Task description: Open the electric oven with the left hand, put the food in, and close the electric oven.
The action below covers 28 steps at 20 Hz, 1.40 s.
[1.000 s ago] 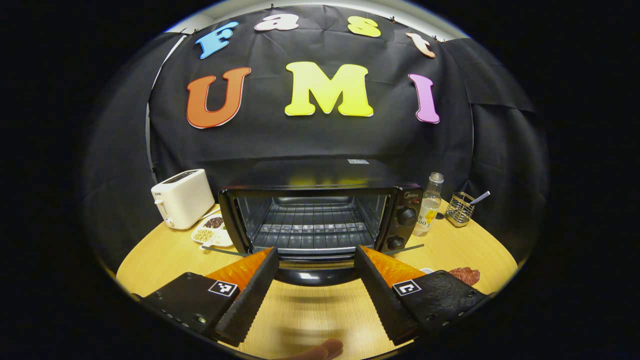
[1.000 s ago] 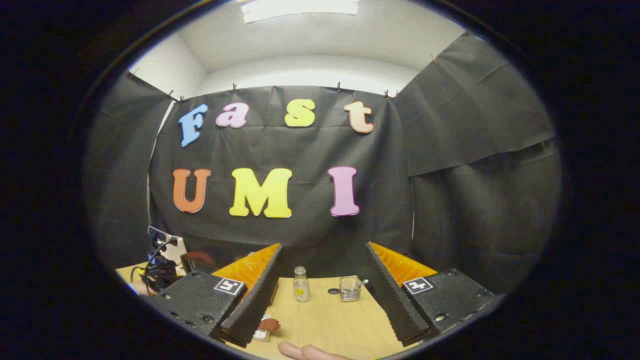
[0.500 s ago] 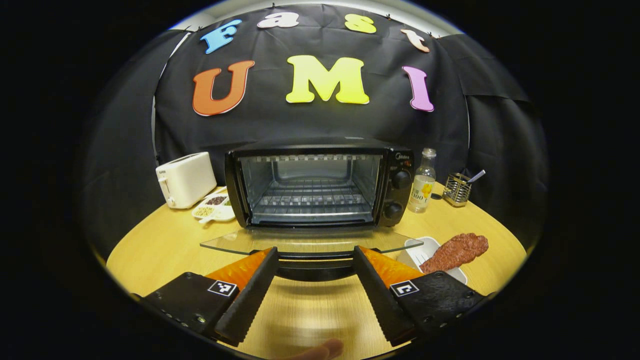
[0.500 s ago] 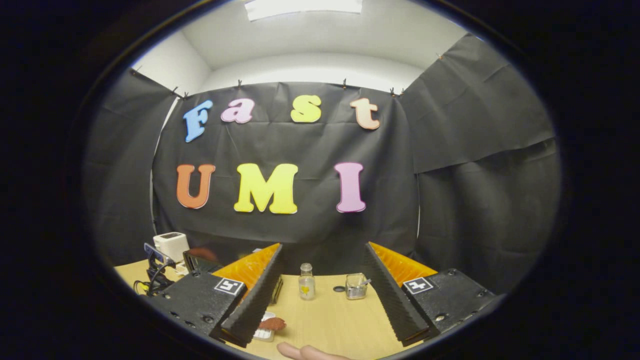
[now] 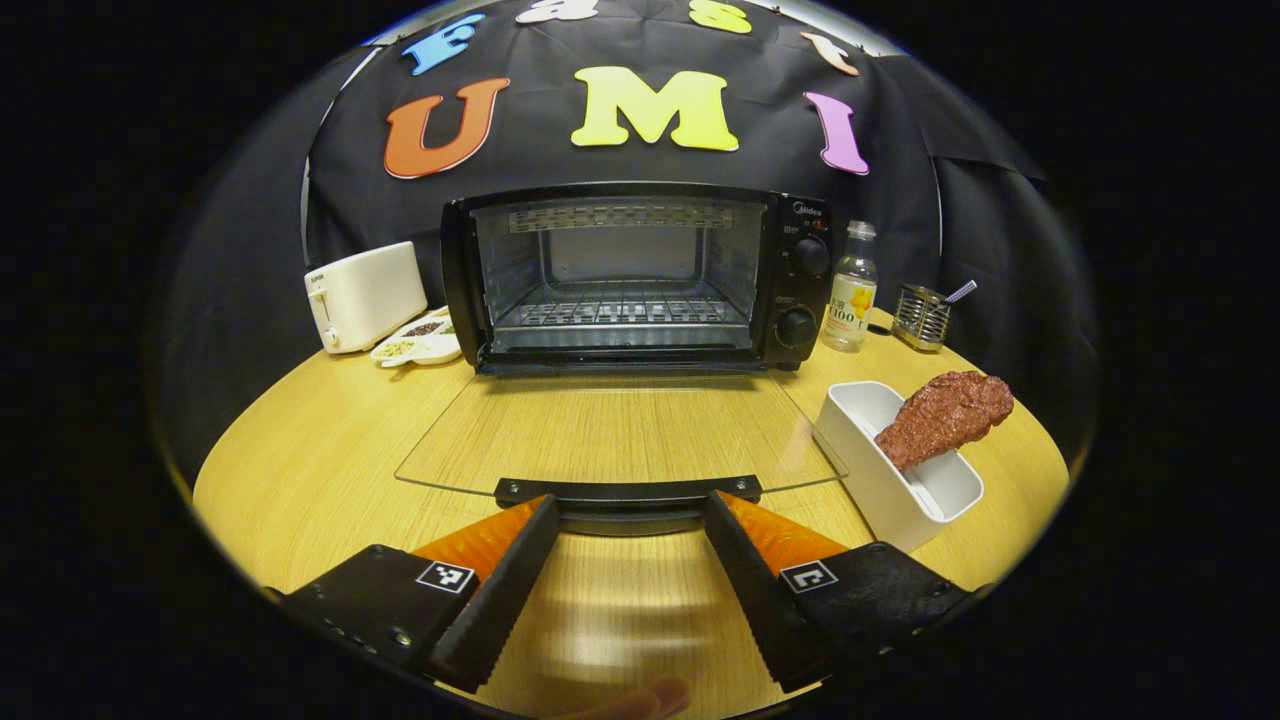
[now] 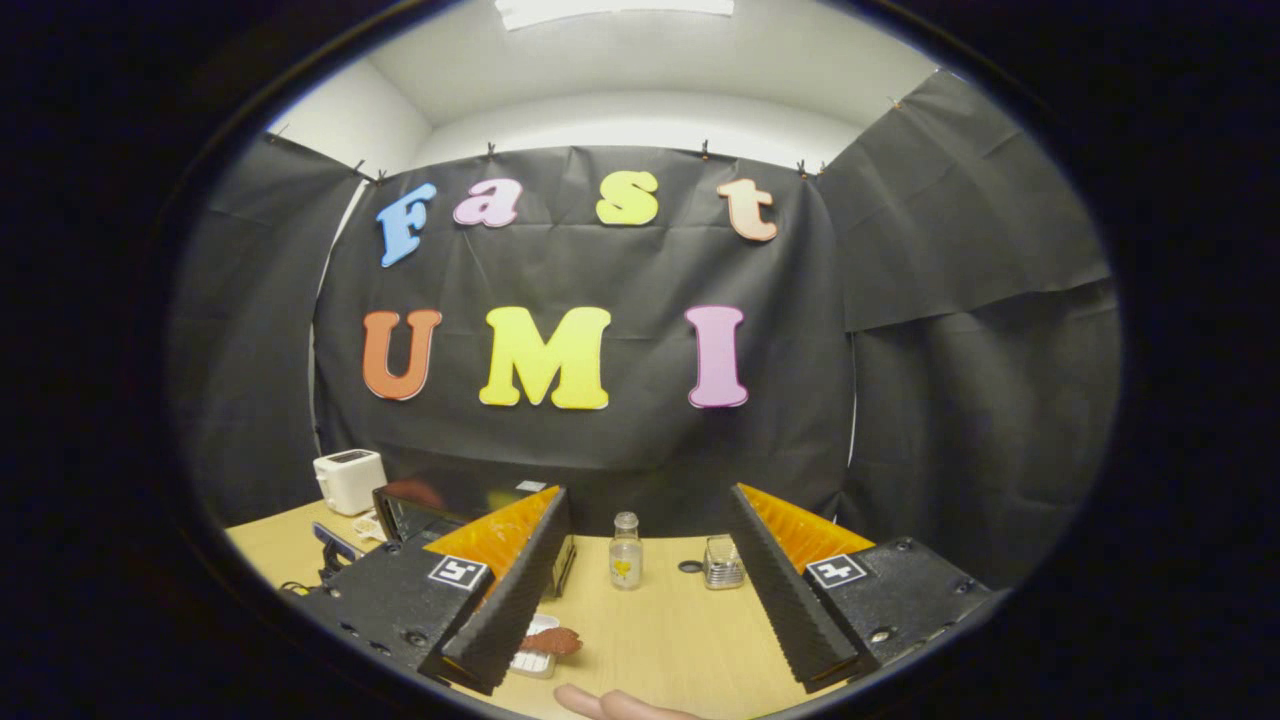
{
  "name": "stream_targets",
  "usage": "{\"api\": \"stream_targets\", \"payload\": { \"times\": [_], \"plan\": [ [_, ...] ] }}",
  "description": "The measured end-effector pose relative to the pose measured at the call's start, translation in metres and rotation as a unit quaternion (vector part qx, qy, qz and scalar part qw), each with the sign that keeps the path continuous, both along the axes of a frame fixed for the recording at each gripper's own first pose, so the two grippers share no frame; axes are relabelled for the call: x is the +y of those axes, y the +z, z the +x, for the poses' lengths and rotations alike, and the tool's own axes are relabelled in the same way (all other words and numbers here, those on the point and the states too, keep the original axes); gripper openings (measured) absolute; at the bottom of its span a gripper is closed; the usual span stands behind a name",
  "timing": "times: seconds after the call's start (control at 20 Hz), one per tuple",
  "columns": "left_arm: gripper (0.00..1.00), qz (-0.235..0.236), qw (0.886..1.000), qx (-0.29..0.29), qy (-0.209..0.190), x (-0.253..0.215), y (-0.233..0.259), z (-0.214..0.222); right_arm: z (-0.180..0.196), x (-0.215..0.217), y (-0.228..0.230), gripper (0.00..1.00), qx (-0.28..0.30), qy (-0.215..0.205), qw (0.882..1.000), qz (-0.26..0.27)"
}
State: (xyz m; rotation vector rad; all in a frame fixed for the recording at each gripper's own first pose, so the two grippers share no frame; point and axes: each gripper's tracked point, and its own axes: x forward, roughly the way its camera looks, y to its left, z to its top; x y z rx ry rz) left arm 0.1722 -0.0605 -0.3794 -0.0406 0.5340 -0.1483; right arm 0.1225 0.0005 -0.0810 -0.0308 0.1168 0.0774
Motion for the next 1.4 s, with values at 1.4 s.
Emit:
{"api": "stream_targets", "payload": {
  "times": [1.4],
  "plan": [
    [0.97,0.001,0.96,-0.265,0.086,0.085,0.271,-0.089,0.046,0.053,-0.271,0.9,0.425,0.152,0.885,0.118]
  ]
}}
